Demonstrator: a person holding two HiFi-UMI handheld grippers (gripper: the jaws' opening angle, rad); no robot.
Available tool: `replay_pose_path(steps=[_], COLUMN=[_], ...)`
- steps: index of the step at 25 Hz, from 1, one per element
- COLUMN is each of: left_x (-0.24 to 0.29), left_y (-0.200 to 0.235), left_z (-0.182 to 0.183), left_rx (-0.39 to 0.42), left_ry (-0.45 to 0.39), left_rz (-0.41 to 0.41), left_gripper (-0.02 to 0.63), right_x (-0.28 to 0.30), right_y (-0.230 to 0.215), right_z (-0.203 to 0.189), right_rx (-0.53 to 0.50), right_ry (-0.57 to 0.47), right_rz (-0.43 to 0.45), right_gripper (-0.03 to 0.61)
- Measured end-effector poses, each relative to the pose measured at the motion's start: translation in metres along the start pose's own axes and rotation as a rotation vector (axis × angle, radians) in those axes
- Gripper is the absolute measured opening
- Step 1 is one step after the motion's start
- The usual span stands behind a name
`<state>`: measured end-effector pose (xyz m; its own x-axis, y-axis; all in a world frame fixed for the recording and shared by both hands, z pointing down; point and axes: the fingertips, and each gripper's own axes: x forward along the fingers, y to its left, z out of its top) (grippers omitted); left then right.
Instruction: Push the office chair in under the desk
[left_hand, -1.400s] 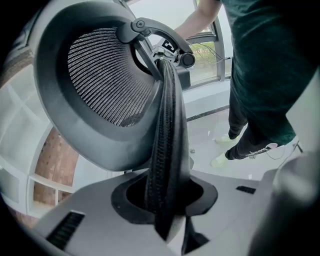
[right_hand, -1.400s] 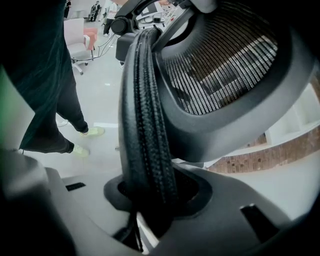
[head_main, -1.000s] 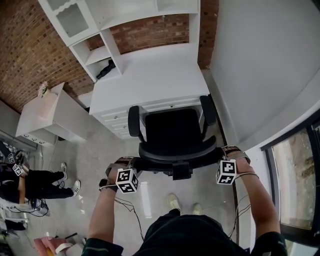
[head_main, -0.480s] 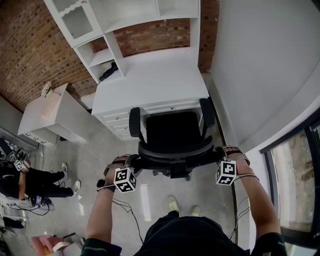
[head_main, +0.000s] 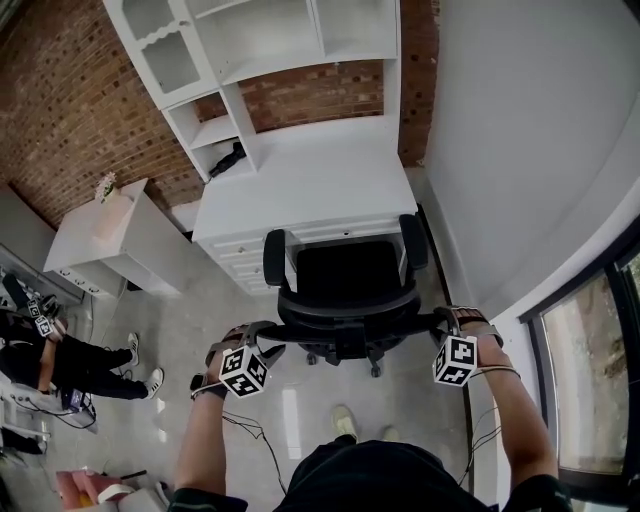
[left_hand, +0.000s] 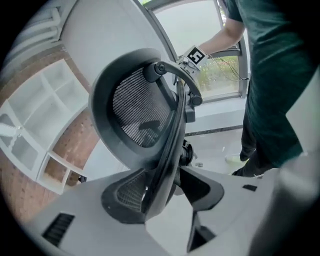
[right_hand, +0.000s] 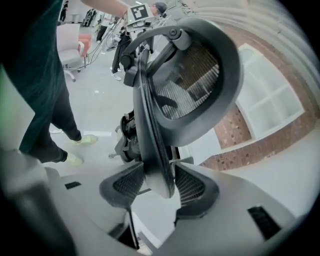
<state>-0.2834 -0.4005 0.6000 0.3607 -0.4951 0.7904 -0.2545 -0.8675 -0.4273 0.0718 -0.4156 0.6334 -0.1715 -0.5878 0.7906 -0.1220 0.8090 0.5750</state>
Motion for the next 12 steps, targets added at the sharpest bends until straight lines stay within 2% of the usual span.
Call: replay_pose_path(steps=[6,12], left_x=[-0.032,-0.057], left_y=[0.003,0.001], left_z=[0.033,0.067], left_rx=[-0.155,-0.289], left_ry=[-0.135,-0.237], left_rz=[0.075,0.121], left_gripper=[0.213,0.188], right_x=[-0.047,-0.083], right_y=[-0.025,-0.045], right_z=[0.008,0.024], right_rx=[0.136,0.324], right_ry=[-0.082,-0.197], right_rz=[-0.079,-0.118], right_gripper=[0.186,0.146])
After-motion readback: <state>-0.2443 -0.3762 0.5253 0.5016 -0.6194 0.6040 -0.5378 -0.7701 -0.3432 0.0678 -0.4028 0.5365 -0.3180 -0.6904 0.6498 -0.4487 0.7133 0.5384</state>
